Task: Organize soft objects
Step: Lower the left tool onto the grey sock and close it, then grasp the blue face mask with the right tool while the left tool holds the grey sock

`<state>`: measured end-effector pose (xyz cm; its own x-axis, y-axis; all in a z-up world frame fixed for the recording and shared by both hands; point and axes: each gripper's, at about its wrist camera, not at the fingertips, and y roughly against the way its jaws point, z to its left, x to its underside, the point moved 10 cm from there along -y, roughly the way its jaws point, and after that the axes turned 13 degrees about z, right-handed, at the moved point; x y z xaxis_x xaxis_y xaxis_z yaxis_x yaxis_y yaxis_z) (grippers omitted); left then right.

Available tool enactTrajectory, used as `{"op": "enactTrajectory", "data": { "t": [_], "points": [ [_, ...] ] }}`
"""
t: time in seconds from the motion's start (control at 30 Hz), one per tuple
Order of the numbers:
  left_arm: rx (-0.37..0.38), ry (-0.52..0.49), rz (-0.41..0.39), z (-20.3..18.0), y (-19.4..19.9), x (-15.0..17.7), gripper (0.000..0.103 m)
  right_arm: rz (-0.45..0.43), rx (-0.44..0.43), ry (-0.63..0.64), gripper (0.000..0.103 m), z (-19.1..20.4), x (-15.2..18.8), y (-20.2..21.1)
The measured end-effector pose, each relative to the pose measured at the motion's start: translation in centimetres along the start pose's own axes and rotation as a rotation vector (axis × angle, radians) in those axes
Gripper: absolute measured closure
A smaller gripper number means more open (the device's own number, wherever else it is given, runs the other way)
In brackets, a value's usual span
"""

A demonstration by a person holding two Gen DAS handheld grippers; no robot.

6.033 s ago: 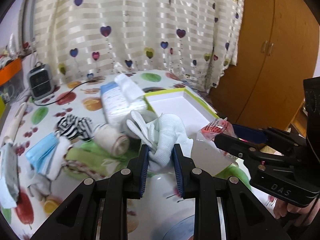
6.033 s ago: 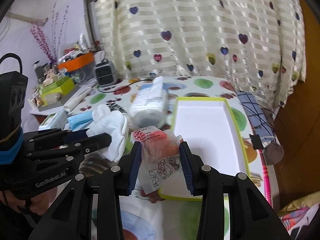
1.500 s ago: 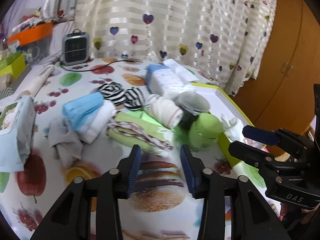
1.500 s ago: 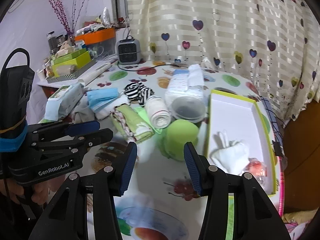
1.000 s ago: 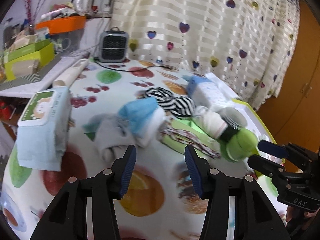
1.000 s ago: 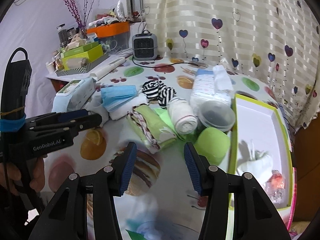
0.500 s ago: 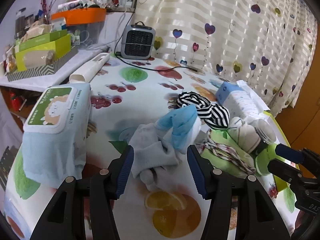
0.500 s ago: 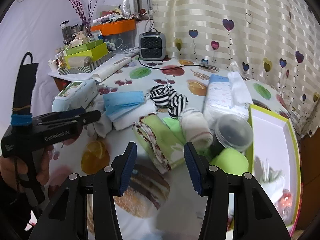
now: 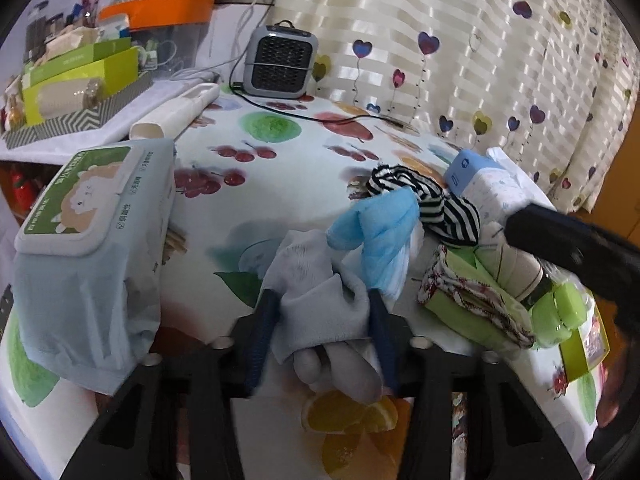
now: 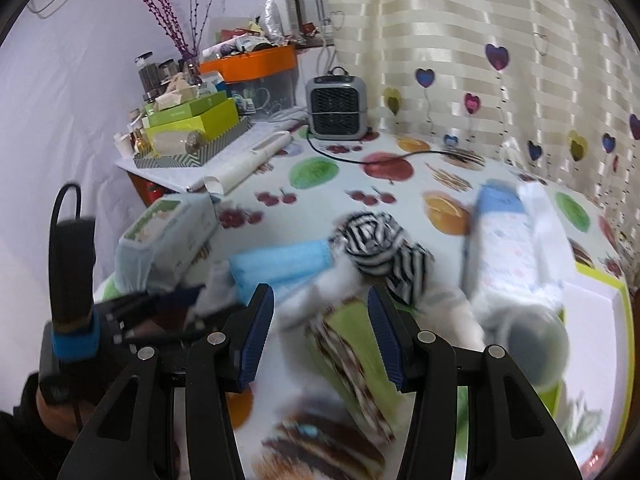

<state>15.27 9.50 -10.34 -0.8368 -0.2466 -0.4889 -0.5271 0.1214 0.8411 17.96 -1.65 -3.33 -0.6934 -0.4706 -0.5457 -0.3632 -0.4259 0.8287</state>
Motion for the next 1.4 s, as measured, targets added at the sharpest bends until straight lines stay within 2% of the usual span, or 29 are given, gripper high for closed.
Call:
{"op": "enactTrajectory", "data": {
  "t": [0.07, 0.17, 0.33, 0.53, 0.73, 0.93, 1.03, 1.17, 1.4],
  "points": [
    [0.01, -0.007, -0.001, -0.1, 0.0, 0.1, 0.071, 0.008, -0.021, 0.011, 0.053, 0.7, -0.9, -1.0],
    [0.018, -0.017, -0.003, -0.2, 0.0, 0.1, 0.073, 0.03, -0.05, 0.01, 0.053, 1.3, -1.4, -2.3],
    [0.032, -0.045, -0.005, -0.9, -0.1, 0.4, 0.075, 0.056, -0.073, -0.017, 0.053, 1.7, -2.4, -4.2],
    [0.049, -0.062, -0.002, -1.3, -0.1, 0.6, 0.075, 0.046, -0.067, -0.038, 0.053, 2.2, -3.9, -5.1],
    [0.056, -0.056, 0.0, -1.3, 0.0, 0.6, 0.075, 0.124, 0.002, -0.073, 0.053, 0.3, -2.2, -6.7],
    [0.065, -0.039, 0.006, -1.3, 0.0, 0.7, 0.073, 0.155, -0.009, -0.117, 0.053, -0.6, -1.4, -6.8],
    [0.065, -0.033, 0.009, -1.1, -0.1, 0.7, 0.071, 0.153, -0.017, -0.103, 0.076, -0.2, -1.2, -6.7],
    [0.064, -0.034, 0.01, -1.2, -0.1, 0.7, 0.071, 0.148, -0.004, -0.074, 0.085, 0.1, -1.1, -6.6],
    [0.059, -0.027, -0.003, -1.0, 0.5, 0.6, 0.076, 0.103, -0.03, -0.068, 0.09, 0.2, -0.9, -4.9]
  ]
}}
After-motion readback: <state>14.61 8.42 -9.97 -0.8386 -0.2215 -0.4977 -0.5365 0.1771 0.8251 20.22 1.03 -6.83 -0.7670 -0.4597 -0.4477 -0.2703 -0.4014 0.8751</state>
